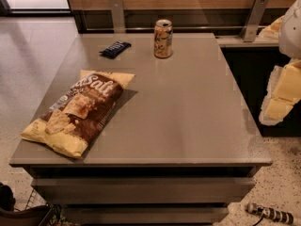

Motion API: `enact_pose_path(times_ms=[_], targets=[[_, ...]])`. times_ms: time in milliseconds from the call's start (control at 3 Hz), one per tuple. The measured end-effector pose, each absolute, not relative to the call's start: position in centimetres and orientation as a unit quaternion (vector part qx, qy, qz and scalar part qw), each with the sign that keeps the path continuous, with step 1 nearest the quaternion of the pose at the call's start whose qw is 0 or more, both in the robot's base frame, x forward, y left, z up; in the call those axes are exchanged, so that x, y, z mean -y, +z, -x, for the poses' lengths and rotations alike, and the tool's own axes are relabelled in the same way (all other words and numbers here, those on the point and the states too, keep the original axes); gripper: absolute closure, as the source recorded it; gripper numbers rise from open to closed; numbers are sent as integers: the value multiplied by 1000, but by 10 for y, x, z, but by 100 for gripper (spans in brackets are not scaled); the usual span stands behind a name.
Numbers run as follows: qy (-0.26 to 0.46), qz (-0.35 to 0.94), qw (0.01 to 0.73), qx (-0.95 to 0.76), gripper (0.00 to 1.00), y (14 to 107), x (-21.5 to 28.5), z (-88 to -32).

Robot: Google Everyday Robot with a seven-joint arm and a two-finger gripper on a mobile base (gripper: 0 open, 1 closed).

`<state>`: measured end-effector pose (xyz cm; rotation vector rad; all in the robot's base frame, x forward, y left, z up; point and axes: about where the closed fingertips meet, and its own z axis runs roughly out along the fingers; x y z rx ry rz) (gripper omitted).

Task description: Pick brown chip bag

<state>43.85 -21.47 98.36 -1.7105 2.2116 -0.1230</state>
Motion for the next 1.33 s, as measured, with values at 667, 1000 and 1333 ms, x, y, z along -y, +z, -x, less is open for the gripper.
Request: enact_pose_path(times_ms=[667,1000,1333], targets=[[-47,606,175,-774,0,986,212,-440],[-57,623,190,-757,0,991,199,-449],[-70,650,222,-723,0,995,168,-460]])
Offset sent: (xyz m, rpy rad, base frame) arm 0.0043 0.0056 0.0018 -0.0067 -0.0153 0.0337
